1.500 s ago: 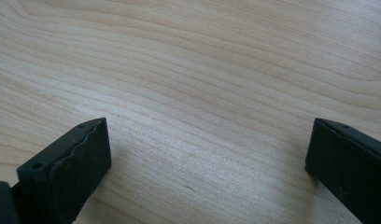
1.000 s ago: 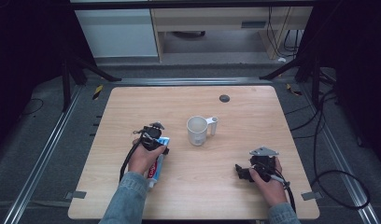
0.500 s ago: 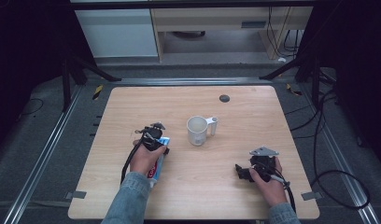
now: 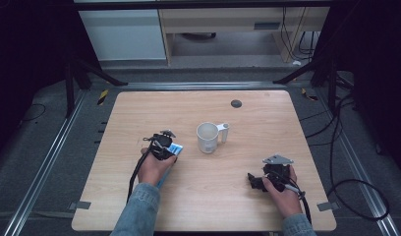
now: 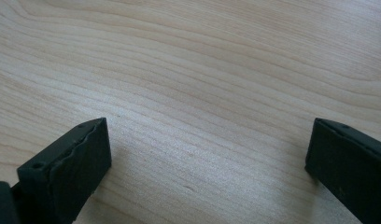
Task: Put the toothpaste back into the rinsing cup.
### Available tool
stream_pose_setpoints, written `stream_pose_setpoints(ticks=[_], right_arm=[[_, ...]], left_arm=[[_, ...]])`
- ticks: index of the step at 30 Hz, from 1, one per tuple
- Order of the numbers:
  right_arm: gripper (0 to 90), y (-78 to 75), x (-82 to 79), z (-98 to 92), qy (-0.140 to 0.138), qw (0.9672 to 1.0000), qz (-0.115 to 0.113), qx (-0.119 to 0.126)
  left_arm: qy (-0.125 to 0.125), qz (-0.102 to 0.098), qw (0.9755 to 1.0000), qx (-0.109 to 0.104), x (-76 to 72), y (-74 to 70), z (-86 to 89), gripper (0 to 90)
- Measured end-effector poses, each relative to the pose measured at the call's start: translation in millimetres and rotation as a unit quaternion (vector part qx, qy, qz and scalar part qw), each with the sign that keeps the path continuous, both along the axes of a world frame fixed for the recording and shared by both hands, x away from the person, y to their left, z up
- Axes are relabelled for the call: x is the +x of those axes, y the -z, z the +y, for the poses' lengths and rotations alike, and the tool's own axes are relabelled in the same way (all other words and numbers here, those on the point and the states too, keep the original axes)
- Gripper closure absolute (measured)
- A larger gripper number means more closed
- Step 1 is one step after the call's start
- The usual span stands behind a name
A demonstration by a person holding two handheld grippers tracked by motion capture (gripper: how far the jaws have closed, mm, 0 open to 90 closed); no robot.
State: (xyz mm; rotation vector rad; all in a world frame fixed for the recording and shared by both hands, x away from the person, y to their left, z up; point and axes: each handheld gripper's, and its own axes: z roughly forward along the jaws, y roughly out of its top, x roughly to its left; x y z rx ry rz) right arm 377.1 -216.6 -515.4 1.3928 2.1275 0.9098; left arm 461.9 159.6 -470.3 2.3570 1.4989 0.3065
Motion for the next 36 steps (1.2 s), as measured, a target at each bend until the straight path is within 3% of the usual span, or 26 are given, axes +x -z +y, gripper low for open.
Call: stream_pose_setpoints(ticks=[3,5,9,15,23,28,36], right_arm=[[0.4,-0.1,-0.1,0.0,0.000,1.0000,0.000,0.001],[0.4,-0.1,-0.1,0.0,0.000,1.0000,0.000,0.001],[0.4,0.0,0.0,0.1,0.000,1.0000,0.000,0.001],[0.4,0.0,-0.1,0.1,0.001,1.0000,0.001,0.001],[0.4,-0.1,-0.1,0.0,0.000,1.0000,0.000,0.001],[0.4,-0.1,-0.1,0.1,0.000,1.0000,0.001,0.001],[0.4,-0.1,-0.1,0.1,0.000,1.0000,0.001,0.001]], left_arm=[[0.014,-0.010,0.9998,0.001,-3.1,-5.0,1.0,67.2],[0.017,-0.017,0.9997,0.000,-4.7,-7.4,1.2,69.3],[0.019,-0.040,0.9990,-0.011,-11.3,-18.6,-0.5,70.6],[0.026,-0.086,0.9958,-0.020,-18.9,-46.2,-5.1,71.3],[0.034,-0.112,0.9925,-0.033,-22.5,-59.6,-12.7,71.9],[0.035,-0.133,0.9896,-0.044,-26.9,-70.0,-15.4,72.2],[0.045,-0.175,0.9815,-0.065,-39.0,-95.0,-24.2,72.2]])
